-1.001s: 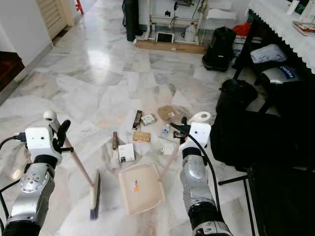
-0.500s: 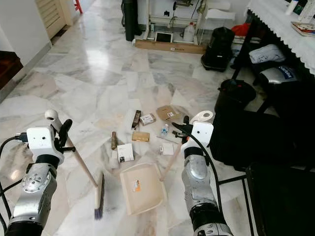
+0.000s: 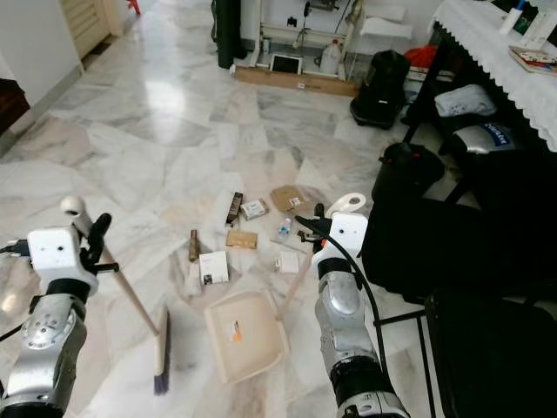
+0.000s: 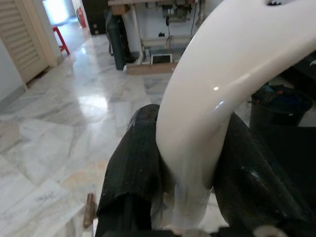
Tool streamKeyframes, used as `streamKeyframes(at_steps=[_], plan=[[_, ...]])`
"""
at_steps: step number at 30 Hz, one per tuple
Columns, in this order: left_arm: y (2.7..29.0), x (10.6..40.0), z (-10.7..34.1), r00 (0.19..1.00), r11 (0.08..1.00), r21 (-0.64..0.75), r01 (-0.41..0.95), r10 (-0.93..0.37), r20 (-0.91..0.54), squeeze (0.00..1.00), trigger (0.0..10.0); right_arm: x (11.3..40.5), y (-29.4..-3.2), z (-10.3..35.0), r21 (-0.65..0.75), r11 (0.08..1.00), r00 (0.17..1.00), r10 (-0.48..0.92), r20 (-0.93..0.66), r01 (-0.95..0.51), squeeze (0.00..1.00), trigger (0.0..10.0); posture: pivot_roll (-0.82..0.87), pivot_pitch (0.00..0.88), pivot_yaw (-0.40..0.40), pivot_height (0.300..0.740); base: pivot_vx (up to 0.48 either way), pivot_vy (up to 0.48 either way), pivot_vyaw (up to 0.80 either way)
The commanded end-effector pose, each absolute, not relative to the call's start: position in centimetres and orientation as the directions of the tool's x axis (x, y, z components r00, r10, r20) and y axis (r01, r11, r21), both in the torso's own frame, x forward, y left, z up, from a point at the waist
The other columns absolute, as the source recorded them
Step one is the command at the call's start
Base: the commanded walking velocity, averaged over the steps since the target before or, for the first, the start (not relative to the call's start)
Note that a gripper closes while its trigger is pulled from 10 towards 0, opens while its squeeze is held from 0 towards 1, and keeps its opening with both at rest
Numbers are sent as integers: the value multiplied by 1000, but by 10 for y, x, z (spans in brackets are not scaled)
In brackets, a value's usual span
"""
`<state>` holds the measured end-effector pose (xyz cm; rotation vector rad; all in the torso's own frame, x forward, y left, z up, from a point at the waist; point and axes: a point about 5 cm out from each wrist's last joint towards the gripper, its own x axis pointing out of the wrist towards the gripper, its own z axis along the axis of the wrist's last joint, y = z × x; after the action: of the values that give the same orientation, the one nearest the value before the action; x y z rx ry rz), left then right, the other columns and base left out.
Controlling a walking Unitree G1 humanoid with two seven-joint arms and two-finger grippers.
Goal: Sweep floor
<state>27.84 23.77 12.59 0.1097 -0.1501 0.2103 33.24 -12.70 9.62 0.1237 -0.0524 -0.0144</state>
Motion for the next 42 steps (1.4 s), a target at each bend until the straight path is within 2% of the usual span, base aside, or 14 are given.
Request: streamKeyframes(at_steps=[1, 8, 13, 17, 24, 35, 42], plan=[[239, 277, 138, 956, 969, 89, -232, 210, 206, 0, 10000, 336, -129, 105, 131, 991, 997, -18, 76, 8, 0, 10000, 119, 111, -155, 740, 0, 0, 0], [245, 277, 144, 955, 965, 108, -240, 214, 207, 0, 10000, 340, -126, 103, 141, 990, 998, -17, 65, 8, 0, 10000, 143, 111, -122, 740, 0, 0, 0], [241, 286, 147, 965, 973, 122, -195, 168, 204, 0, 10000, 339, -125, 102, 162, 986, 997, -47, 66, 36, 0, 10000, 119, 102, -85, 740, 0, 0, 0], [231, 303, 153, 973, 983, 128, -135, 108, 202, 0, 10000, 333, -130, 99, 169, 983, 994, -84, 68, 72, 0, 10000, 86, 90, -33, 740, 0, 0, 0], [220, 316, 159, 978, 989, 125, -80, 54, 199, 0, 10000, 331, -136, 100, 170, 980, 990, -116, 84, 101, 0, 10000, 43, 88, 7, 740, 0, 0, 0], [198, 334, 156, 981, 996, 92, 1, -18, 191, 0, 10000, 327, -156, 109, 142, 978, 978, -168, 125, 150, 0, 10000, -32, 81, 35, 740, 0, 0, 0], [181, 340, 150, 983, 995, 72, 73, -84, 164, 0, 10000, 316, -175, 108, 101, 974, 967, -215, 137, 202, 0, 10000, -92, 93, 89, 740, 0, 0, 0]])
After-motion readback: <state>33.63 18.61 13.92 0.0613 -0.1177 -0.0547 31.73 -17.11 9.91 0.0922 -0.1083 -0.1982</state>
